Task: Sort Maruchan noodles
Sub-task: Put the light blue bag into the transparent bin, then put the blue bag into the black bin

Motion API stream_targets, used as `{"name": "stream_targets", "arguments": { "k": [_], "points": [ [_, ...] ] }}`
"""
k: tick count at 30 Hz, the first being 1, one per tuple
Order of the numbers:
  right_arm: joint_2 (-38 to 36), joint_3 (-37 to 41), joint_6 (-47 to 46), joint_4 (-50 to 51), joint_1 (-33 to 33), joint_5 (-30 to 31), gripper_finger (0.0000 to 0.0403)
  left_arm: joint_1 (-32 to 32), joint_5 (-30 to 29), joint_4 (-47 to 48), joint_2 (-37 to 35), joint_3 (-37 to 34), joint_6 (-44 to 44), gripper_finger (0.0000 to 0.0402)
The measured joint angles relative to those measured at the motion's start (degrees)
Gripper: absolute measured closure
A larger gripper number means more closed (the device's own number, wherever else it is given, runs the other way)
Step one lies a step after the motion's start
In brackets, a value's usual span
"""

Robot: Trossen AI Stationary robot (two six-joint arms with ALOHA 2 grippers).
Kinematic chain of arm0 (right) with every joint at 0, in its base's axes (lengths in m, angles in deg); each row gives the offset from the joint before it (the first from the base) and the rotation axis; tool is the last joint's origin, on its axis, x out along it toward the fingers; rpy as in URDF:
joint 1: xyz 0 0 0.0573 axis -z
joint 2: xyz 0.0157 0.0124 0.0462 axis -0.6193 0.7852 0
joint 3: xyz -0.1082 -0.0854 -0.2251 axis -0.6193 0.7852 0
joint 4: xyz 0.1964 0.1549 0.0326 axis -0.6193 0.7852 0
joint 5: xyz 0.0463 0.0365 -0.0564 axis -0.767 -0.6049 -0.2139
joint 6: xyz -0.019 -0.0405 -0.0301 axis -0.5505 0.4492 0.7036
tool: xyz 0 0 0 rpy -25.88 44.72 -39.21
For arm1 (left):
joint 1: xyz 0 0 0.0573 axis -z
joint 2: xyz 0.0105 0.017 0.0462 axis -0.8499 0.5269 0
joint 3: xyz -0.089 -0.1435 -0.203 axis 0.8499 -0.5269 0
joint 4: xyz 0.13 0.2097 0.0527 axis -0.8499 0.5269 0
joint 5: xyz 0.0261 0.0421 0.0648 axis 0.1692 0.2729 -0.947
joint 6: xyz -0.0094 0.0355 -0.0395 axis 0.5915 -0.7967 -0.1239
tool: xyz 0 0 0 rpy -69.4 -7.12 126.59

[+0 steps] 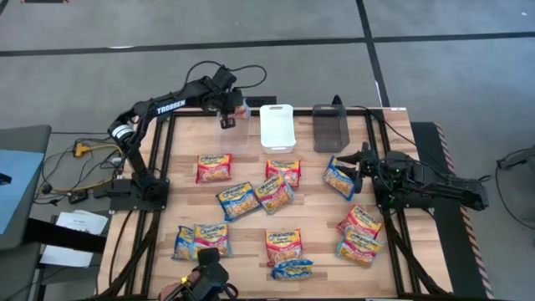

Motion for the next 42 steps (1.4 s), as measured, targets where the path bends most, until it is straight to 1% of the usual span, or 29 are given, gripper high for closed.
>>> {"name": "stream_targets", "arguments": {
  "k": [5, 8, 11, 14, 16, 25, 32, 36, 42],
  "points": [
    [0.02, 0.00, -0.02, 0.01, 0.00, 0.00, 0.0223, 0.00, 0.38, 1.07, 0.00, 0.00, 0.61, 0.0392],
    [0.00, 0.00, -0.02, 0.00, 0.00, 0.00, 0.0223, -0.01, 1.77, 3.20, 0.00, 0.00, 2.10, 0.0369],
    [0.00, 0.00, -0.02, 0.00, 0.00, 0.00, 0.0223, 0.00, 2.33, 2.91, 0.00, 0.00, 2.70, 0.0339],
    [0.01, 0.01, -0.02, 0.02, -0.01, 0.00, 0.0223, 0.00, -1.08, 0.66, 0.00, 0.00, 4.85, 0.0315],
    [0.01, 0.00, -0.02, 0.01, 0.00, 0.00, 0.0223, -0.02, -2.69, -0.32, 0.00, 0.00, 5.58, 0.0308],
    [0.01, 0.00, -0.02, 0.00, 0.00, 0.00, 0.0223, -0.02, -3.23, -1.70, 0.00, 0.20, 4.75, 0.0314],
    [0.02, 0.00, 0.00, 0.02, -0.02, 0.00, 0.0223, 0.09, -4.61, 0.54, 0.00, 5.59, 6.76, 0.0315],
    [0.01, 0.01, 0.00, 0.02, -0.02, 0.01, 0.0223, 0.11, -2.34, 3.81, 0.00, 9.07, 10.92, 0.0315],
    [0.02, 0.00, 0.00, 0.02, -0.02, 0.00, 0.0223, 0.49, 2.99, 12.27, 0.00, 13.47, 14.33, 0.0315]
  ]
}}
